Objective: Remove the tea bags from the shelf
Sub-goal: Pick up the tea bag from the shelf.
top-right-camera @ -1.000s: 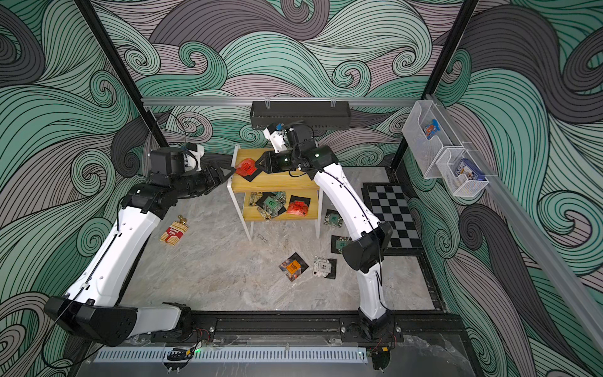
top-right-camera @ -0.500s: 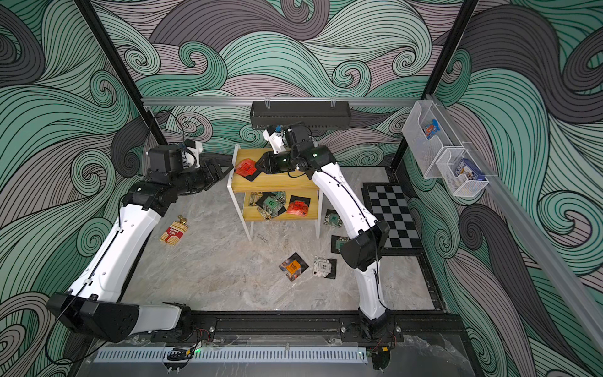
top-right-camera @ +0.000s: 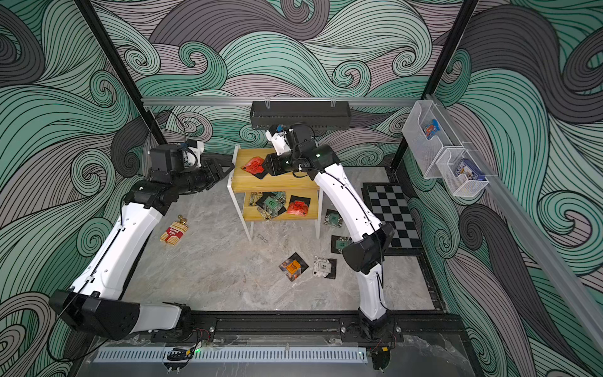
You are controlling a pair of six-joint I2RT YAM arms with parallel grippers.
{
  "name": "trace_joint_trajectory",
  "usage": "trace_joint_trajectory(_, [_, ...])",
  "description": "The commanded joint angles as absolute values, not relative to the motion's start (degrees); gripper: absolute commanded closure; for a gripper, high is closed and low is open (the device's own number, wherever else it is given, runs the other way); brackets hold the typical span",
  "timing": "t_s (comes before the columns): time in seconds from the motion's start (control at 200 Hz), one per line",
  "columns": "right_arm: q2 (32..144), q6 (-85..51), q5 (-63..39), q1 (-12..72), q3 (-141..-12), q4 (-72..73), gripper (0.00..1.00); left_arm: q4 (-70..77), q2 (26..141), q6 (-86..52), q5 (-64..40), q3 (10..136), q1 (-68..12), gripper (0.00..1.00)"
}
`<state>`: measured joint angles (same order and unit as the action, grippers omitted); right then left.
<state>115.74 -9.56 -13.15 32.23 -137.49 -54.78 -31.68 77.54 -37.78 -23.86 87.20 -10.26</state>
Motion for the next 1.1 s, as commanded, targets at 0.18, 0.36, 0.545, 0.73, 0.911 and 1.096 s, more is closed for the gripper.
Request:
trace_joint_trajectory(0.18, [112.33,-3.27,-10.58,34.81,-139.16,-56.66,0.55,-32.40,77.26,-36.57,-24.40,89.52,-9.93,0.36])
trace_joint_trajectory(0.36, [111.38,1.51,-11.34,36.19,-140.30,-56.40,0.40,-33.18,76.58,-36.28,-24.09,89.21,-9.93,0.36])
trace_joint_trajectory(0.545, [112.03,4.77,-13.41,36.86,-140.19,-55.52,0.28,-33.83,75.29,-35.99,-23.67,88.29,-9.93,0.36])
trace_joint_trajectory(0.73, [114.06,6.31,-16.72,36.98,-140.80,-55.28,0.21,-35.05,73.58,-35.26,-22.47,87.21,-9.93,0.36])
trace_joint_trajectory(0.911, [115.06,6.94,-17.31,37.05,-139.99,-55.42,0.19,-35.68,72.44,-34.98,-21.75,86.35,-9.84,0.36])
trace_joint_trajectory(1.096, [115.06,7.03,-17.26,37.20,-138.26,-55.40,0.19,-35.67,72.08,-35.07,-21.63,85.79,-9.84,0.36])
